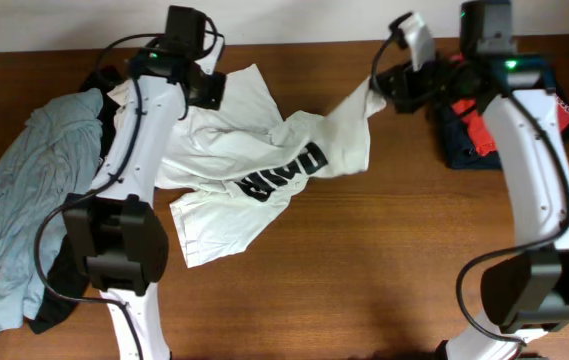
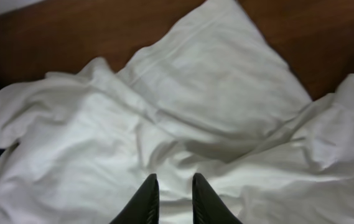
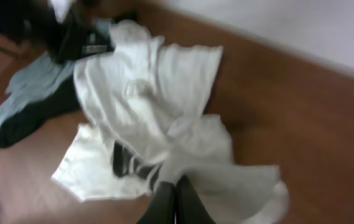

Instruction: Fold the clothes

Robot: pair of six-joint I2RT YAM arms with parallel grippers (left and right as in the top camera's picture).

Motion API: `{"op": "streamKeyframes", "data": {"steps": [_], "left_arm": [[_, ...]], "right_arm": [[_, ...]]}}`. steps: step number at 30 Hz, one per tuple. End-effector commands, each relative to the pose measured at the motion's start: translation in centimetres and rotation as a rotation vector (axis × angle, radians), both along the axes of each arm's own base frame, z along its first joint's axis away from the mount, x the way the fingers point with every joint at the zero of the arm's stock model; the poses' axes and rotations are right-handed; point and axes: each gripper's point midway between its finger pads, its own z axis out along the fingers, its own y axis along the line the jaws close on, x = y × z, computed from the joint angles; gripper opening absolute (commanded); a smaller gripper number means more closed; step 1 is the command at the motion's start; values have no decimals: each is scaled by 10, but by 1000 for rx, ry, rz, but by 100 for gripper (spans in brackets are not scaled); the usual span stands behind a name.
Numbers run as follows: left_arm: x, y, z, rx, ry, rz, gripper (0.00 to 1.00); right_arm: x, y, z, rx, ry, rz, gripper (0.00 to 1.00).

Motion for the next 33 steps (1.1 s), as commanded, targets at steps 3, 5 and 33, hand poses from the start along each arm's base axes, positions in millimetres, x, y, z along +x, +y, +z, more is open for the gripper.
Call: {"op": "streamKeyframes", "data": {"steps": [3, 5, 33], "left_arm": [[3, 23, 64, -16, -100, 31, 19], [4, 24, 79, -19, -122, 33, 19], [13, 42, 125, -40, -233, 52, 20]], "right_arm": [[7, -30, 110, -35, -260, -100, 4], [2, -36, 139, -37, -327, -117, 4], [-78, -37, 265, -43, -604, -152, 4]]}}
